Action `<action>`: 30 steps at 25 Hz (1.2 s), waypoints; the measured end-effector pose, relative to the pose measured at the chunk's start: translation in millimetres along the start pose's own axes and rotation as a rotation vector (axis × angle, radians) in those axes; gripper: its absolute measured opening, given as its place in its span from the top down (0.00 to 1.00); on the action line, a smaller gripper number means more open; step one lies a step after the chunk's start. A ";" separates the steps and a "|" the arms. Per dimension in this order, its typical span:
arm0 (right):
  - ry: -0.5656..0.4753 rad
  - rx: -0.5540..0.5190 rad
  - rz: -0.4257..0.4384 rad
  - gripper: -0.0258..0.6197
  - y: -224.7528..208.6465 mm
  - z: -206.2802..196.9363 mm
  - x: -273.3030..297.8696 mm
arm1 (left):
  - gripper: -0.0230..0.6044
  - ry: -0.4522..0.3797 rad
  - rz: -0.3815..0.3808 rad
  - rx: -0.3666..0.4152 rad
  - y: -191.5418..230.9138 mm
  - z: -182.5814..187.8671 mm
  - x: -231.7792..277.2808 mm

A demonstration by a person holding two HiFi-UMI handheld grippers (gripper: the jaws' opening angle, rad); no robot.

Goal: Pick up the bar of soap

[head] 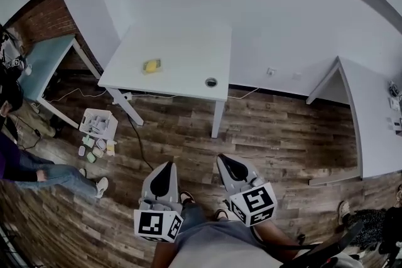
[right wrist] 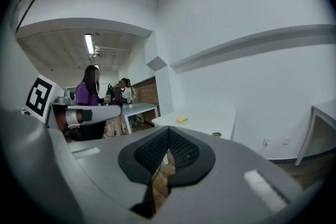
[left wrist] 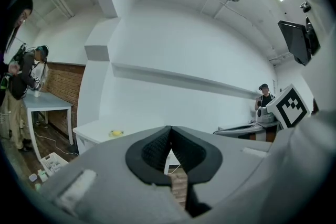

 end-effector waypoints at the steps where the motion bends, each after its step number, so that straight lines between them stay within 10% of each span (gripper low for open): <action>1: 0.000 -0.002 0.000 0.96 2.0 3.2 9.7 | 0.96 -0.001 -0.003 -0.001 8.5 2.7 4.5; 30: 0.000 -0.057 -0.022 0.96 65.9 52.7 197.3 | 0.96 0.001 -0.072 -0.037 189.3 24.4 72.6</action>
Point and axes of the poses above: the fingertips, and each gripper's own axes: x forward along the fingers, y to its left, z out of its top, the point moved 10 cm from there along -x, backward along the fingers, and after that the axes turned 1 degree about -y, right-handed, at the moved point
